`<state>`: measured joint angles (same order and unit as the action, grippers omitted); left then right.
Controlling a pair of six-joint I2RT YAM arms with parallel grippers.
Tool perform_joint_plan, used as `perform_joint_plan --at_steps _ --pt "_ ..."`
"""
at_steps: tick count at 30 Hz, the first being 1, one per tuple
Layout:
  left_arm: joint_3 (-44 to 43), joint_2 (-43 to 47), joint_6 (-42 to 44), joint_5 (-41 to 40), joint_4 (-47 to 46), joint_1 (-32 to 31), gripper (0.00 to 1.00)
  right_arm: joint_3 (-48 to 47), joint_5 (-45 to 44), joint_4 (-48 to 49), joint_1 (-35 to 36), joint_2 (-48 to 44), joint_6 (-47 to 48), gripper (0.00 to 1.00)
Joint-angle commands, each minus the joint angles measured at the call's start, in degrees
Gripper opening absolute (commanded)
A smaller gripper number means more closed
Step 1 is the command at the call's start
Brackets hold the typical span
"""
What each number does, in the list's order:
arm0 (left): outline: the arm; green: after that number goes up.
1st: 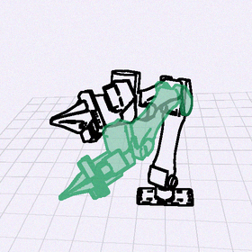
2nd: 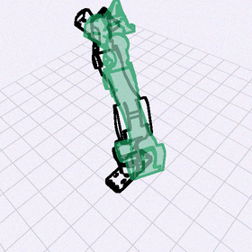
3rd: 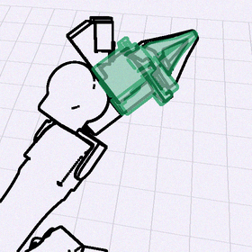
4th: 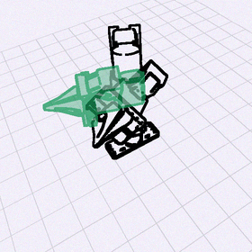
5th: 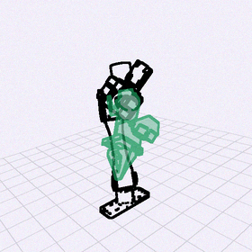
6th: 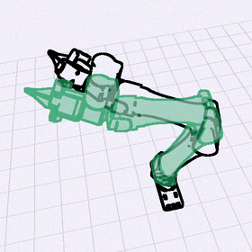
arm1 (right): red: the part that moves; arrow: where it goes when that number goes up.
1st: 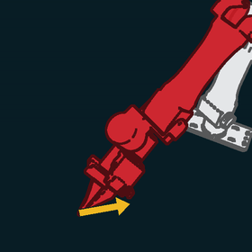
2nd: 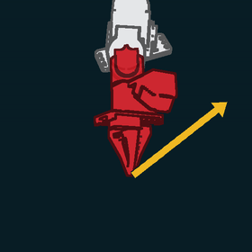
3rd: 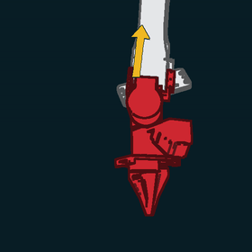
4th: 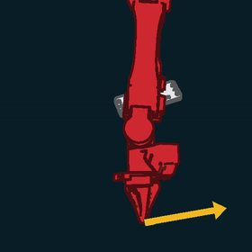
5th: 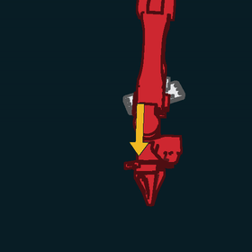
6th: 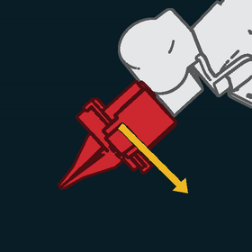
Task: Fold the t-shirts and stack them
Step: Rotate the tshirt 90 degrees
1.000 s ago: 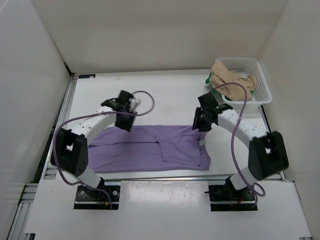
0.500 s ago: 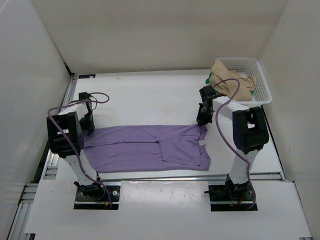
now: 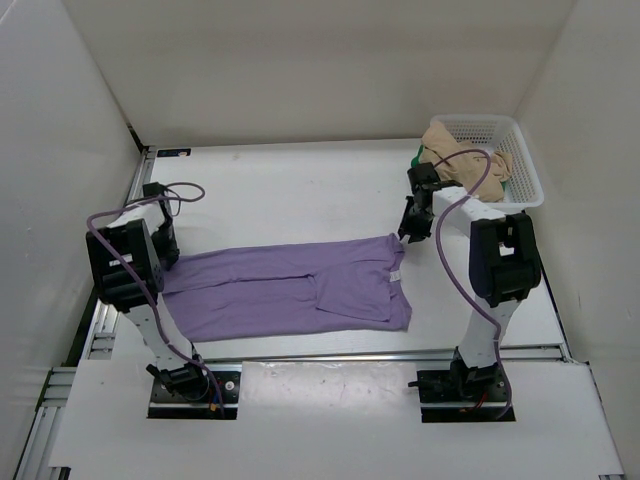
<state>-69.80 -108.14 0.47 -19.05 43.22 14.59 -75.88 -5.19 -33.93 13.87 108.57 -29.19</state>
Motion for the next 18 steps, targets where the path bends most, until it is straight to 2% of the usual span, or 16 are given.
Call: perform_joint_plan --at_steps 1,6,8,9,10,14,15,18 --pt "3.53 -0.86 -0.47 3.13 -3.32 1.58 0.45 -2.60 0.36 -0.26 1.15 -0.72 1.94 0.37" --pt "4.06 2.66 -0.47 3.67 -2.70 1.58 0.47 -1.91 -2.27 -2.27 2.30 -5.99 1.42 0.40" --pt "3.53 4.41 -0.47 3.67 -1.31 1.58 0.48 -1.20 -3.68 -2.89 4.23 -9.42 0.72 0.33" --pt "2.23 4.95 -0.47 3.67 -1.30 1.58 0.48 -0.68 -3.69 -2.89 5.02 -10.30 0.71 0.22" --pt "1.52 4.95 -0.47 3.67 0.27 1.58 0.49 -0.68 -3.69 -2.89 6.86 -11.01 0.02 0.18" --pt "-1.21 7.14 -0.47 2.88 1.95 2.20 0.52 -0.68 1.05 -4.82 9.77 -8.04 -3.57 0.03" --pt "-1.22 7.67 -0.47 2.27 2.82 2.20 0.52 -0.68 2.19 -4.83 10.47 -6.90 -4.64 0.00" --pt "-2.53 9.60 -0.47 0.78 4.15 2.72 0.52 -1.98 3.61 -6.23 11.00 0.03 -8.07 0.00"
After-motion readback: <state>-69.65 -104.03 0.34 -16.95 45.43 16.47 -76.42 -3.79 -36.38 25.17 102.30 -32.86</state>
